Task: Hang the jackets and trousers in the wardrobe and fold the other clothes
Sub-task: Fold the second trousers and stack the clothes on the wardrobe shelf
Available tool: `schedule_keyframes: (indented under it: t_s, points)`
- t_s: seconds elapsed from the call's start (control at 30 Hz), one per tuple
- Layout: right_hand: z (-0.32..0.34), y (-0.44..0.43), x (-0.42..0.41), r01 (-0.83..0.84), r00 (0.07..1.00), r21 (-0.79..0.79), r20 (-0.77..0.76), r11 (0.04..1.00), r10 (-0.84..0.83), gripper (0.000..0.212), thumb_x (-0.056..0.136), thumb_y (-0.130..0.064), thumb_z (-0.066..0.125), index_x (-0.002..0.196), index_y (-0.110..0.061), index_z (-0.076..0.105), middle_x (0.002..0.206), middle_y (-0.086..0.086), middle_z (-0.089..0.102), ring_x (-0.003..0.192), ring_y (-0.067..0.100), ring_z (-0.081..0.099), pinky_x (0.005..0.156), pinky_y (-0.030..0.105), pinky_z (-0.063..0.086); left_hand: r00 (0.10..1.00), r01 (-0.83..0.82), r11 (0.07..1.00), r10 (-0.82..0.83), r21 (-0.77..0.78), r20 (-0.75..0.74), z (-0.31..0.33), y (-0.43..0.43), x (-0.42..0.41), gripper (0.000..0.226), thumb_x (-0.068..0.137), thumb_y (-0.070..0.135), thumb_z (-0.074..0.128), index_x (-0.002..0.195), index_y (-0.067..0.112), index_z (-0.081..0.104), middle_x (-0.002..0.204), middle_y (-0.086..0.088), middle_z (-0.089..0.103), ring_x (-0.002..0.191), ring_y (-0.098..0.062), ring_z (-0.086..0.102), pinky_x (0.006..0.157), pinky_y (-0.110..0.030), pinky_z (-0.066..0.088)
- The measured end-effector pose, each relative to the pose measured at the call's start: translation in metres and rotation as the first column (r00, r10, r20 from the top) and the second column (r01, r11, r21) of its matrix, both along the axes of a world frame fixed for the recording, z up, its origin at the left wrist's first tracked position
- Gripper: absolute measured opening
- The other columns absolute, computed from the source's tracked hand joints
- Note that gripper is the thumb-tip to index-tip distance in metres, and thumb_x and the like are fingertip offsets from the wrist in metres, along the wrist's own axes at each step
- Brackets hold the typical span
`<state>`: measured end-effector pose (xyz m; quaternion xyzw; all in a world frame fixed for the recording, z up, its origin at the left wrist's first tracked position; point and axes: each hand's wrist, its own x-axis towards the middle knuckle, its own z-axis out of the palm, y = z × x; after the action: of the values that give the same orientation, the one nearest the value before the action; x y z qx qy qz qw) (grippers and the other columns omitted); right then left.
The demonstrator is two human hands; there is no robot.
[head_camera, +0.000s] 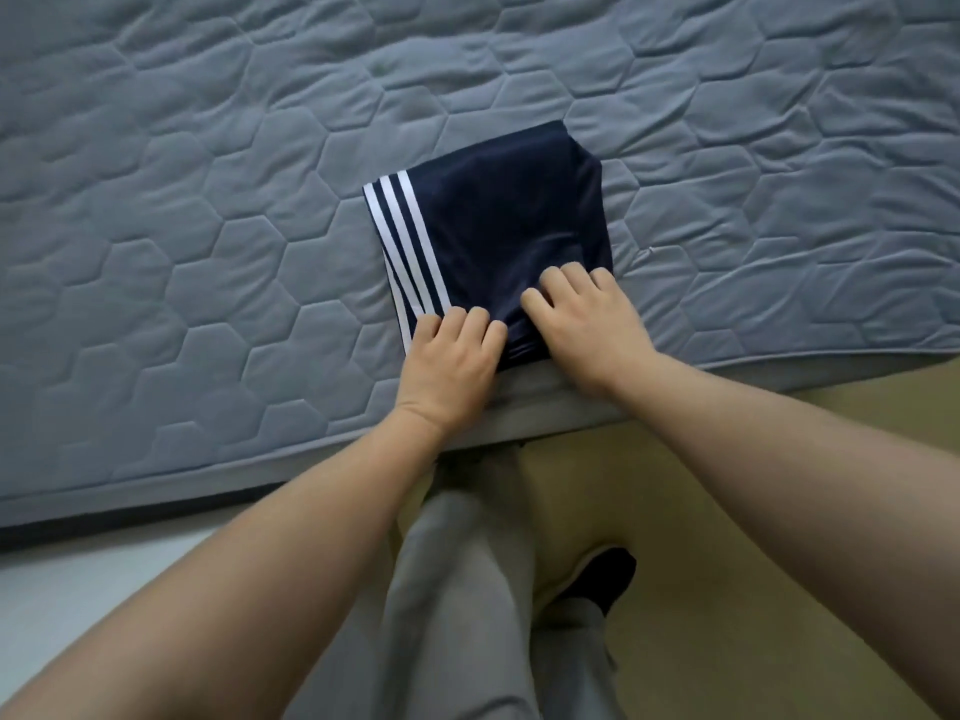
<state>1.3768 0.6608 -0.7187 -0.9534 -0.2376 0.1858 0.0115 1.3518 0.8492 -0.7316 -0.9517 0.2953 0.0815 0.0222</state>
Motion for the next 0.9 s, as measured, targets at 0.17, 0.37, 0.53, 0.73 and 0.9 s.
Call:
schedule_keyframes:
  t_s: [0.17,0.37,0.53,0.73,0.9]
  points:
    - [-0.027,-0.005,-0.021,0.033,0.993,-0.005,-0.11,0.999,-0.033,0.039,0.086,-0.014,0.049,0.125,-0.012,0.049,0.127,0.014,0.05,0.113,0.034,0.047,0.087,0.044,0.04,0.998,0.058,0.993,-0.056,0.106,-0.024,-0.033,0.0,-0.016,0.02,0.089,0.022,0.062,0.108,0.018,0.061,0.097,-0.002,0.058,0.084,-0.025,0.054,0.075,-0.037,0.042]
    - [-0.048,0.001,-0.031,0.04,0.992,-0.128,-0.117,0.991,-0.055,0.059,0.088,-0.023,0.052,0.143,-0.017,0.032,0.143,0.016,0.035,0.128,0.035,0.036,0.103,0.049,0.032,0.999,0.003,0.975,0.005,0.221,-0.035,-0.051,-0.009,-0.016,0.059,0.079,0.026,0.064,0.13,0.017,0.036,0.118,-0.006,0.041,0.097,-0.026,0.042,0.087,-0.041,0.039]
    - [-0.049,0.01,-0.026,0.087,0.99,-0.097,-0.107,0.991,-0.097,0.044,0.089,-0.021,0.048,0.133,-0.015,0.044,0.131,0.014,0.047,0.118,0.035,0.044,0.095,0.049,0.038,0.993,-0.042,0.976,0.066,0.214,-0.103,-0.047,-0.021,-0.006,0.051,0.079,0.022,0.065,0.124,0.015,0.042,0.11,-0.009,0.046,0.093,-0.027,0.046,0.079,-0.042,0.043]
    - [0.029,0.006,-0.022,0.081,0.988,-0.005,-0.135,0.997,-0.081,0.03,0.098,-0.011,0.03,0.118,-0.009,0.053,0.111,0.011,0.058,0.098,0.033,0.055,0.082,0.042,0.039,0.954,-0.047,0.967,0.118,0.249,-0.277,0.033,-0.031,0.023,0.041,0.073,0.011,0.075,0.106,0.016,0.051,0.101,-0.005,0.059,0.089,-0.027,0.058,0.068,-0.037,0.04]
    - [0.142,-0.007,-0.023,0.29,0.946,-0.014,-0.148,0.957,-0.289,0.024,0.099,-0.016,0.039,0.12,-0.012,0.051,0.116,0.01,0.057,0.105,0.031,0.054,0.086,0.042,0.038,0.93,0.079,0.982,-0.011,0.171,-0.368,0.148,-0.048,0.064,0.031,0.071,0.017,0.073,0.093,0.018,0.051,0.095,-0.006,0.059,0.089,-0.03,0.059,0.066,-0.035,0.031]
